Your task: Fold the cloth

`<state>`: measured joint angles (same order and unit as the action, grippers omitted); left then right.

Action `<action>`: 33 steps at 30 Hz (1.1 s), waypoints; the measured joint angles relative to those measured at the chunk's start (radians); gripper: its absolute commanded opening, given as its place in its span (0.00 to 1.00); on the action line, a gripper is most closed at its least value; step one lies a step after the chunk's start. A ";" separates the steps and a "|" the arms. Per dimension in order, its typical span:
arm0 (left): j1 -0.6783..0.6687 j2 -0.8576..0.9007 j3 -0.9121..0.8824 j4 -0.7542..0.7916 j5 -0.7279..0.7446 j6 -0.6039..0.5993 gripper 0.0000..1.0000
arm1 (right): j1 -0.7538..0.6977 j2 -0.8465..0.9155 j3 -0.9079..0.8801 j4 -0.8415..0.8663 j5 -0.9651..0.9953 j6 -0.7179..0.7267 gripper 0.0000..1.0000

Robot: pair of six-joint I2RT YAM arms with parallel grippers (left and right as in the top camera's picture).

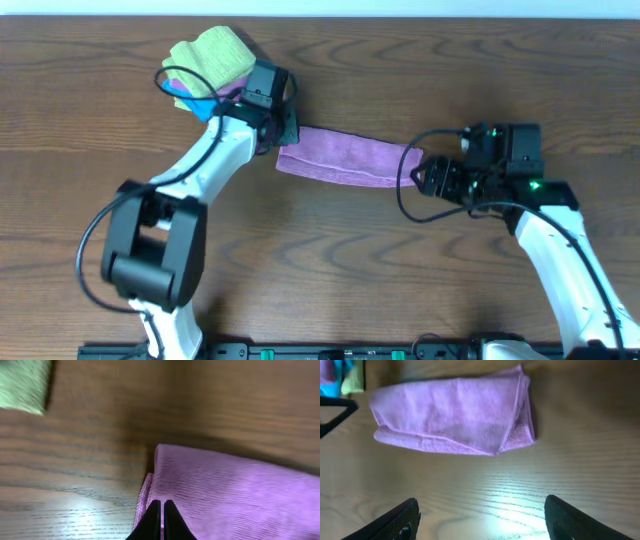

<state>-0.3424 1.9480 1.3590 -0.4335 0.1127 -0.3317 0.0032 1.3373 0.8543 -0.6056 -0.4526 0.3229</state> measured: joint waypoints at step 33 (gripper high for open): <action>-0.061 0.124 0.000 0.076 0.121 -0.008 0.06 | -0.112 0.000 -0.340 0.428 -0.182 0.146 0.84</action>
<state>-0.4030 2.0724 1.3590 -0.3576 0.2333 -0.3397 -0.1085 1.3373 0.5148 -0.1776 -0.6350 0.4686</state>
